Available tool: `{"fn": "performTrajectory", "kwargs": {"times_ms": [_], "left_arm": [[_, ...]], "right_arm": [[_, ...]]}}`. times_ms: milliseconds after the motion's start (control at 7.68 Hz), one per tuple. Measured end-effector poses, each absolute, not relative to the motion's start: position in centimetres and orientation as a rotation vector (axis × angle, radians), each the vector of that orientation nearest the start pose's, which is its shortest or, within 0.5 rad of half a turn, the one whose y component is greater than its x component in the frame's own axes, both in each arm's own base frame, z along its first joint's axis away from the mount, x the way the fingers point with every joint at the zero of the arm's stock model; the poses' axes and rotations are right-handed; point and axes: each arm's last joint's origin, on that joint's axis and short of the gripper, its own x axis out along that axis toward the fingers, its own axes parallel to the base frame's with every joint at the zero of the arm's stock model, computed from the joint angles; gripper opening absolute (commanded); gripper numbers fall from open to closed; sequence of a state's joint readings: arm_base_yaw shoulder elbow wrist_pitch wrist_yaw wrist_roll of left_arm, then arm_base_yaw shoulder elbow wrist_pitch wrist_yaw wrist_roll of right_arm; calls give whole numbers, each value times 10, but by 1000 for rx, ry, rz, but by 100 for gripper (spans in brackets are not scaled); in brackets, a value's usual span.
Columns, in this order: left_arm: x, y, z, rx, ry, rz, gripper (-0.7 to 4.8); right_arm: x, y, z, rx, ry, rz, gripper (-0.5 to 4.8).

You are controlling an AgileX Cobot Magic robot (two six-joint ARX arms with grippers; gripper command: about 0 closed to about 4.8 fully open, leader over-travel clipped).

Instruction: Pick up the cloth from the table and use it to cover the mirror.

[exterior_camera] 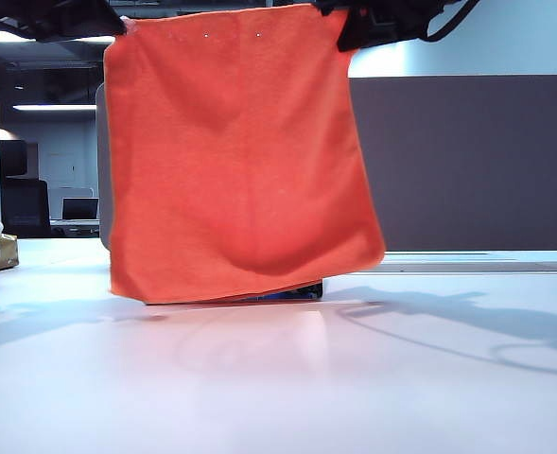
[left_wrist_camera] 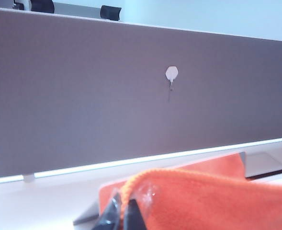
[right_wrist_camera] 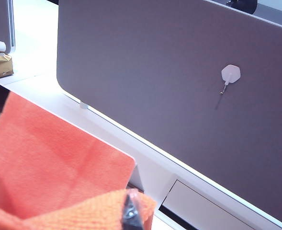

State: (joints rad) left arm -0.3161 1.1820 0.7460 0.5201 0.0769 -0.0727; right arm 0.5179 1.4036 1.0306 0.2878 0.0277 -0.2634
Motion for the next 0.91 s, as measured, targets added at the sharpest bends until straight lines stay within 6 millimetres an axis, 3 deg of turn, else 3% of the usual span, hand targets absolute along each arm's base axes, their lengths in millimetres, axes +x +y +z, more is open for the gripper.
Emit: {"fn": "performTrajectory", "kwargs": {"times_ms": [782, 912], "left_arm": [[273, -90, 318, -49, -74, -347, -6], [290, -91, 302, 30, -17, -288, -6]], "right_arm": [[296, 160, 314, -277, -21, 422, -7], [315, 169, 299, -305, -114, 358, -7]]}}
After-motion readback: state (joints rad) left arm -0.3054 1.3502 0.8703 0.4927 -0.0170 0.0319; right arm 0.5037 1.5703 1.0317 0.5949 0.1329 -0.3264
